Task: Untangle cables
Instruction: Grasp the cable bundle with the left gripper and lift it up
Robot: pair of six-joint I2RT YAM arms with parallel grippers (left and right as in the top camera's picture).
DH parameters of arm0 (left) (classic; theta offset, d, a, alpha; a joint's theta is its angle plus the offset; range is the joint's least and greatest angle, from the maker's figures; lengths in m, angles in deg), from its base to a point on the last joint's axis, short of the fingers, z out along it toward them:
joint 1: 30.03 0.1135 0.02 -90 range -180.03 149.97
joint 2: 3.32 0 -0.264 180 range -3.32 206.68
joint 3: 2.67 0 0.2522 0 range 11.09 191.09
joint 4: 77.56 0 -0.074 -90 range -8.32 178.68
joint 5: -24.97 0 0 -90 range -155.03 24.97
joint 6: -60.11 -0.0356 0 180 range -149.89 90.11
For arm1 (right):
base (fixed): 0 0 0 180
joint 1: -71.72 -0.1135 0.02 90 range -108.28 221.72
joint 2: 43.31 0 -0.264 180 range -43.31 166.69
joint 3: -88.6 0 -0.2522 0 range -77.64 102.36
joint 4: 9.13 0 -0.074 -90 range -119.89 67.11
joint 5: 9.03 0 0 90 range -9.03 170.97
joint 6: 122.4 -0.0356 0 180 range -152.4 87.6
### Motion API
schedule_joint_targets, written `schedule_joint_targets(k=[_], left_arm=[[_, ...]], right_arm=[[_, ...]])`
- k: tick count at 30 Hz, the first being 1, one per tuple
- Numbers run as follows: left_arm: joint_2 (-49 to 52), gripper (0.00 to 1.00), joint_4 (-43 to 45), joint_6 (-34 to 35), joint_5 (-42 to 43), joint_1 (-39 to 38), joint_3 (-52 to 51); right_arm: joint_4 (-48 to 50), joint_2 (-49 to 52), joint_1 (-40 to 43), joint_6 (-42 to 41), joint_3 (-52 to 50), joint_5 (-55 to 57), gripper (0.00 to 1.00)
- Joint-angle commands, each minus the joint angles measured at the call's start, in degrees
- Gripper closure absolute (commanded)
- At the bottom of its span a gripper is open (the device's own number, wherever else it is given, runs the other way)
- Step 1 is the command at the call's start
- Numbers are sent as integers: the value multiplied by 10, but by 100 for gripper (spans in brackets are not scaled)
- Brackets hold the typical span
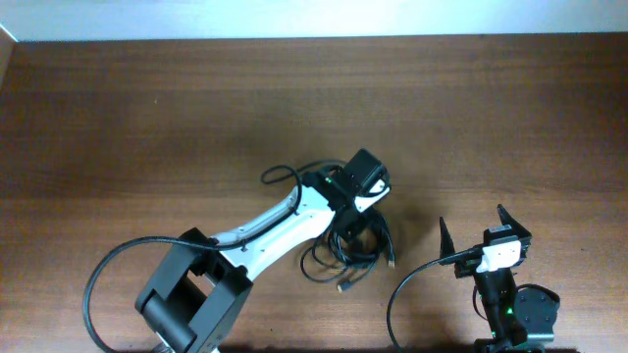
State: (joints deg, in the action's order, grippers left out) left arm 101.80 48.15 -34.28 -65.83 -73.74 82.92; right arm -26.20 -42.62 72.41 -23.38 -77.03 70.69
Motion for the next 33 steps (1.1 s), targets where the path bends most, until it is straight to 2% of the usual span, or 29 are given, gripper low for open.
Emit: schedule_joint_targets(k=[1, 8, 11, 16, 20, 24, 26, 27, 28, 31, 33], left_arm=[[-3, 100, -22, 47, -80, 6, 52], [-25, 100, -71, 88, -82, 58, 172], [-60, 100, -78, 104, -83, 80, 179], [-154, 100, -95, 209, -80, 142, 179], [-196, 100, -113, 222, -79, 157, 179], [-237, 100, -116, 289, -71, 158, 179], [-254, 100, -117, 332, -28, 158, 179], [-261, 100, -117, 347, -18, 158, 179], [-269, 100, -115, 350, -19, 158, 179], [-277, 100, -114, 350, -19, 158, 179], [-280, 100, -114, 350, -19, 158, 179]], right_arm=[[-3, -3, -3, 0, -3, -11, 2], [-3, -3, -3, 0, -3, -11, 2], [-3, -3, -3, 0, -3, -11, 2], [-3, -3, -3, 0, -3, -11, 2], [-2, -3, -3, 0, -3, -11, 2], [33, -3, -3, -5, -3, -8, 2], [95, -3, -3, -48, 3, -46, 2], [100, -3, -3, -92, 15, -47, 2], [91, -3, -3, -172, 40, -47, 2], [22, -3, -3, -269, 98, -48, 2], [-72, -2, -3, -286, 168, -57, 2]])
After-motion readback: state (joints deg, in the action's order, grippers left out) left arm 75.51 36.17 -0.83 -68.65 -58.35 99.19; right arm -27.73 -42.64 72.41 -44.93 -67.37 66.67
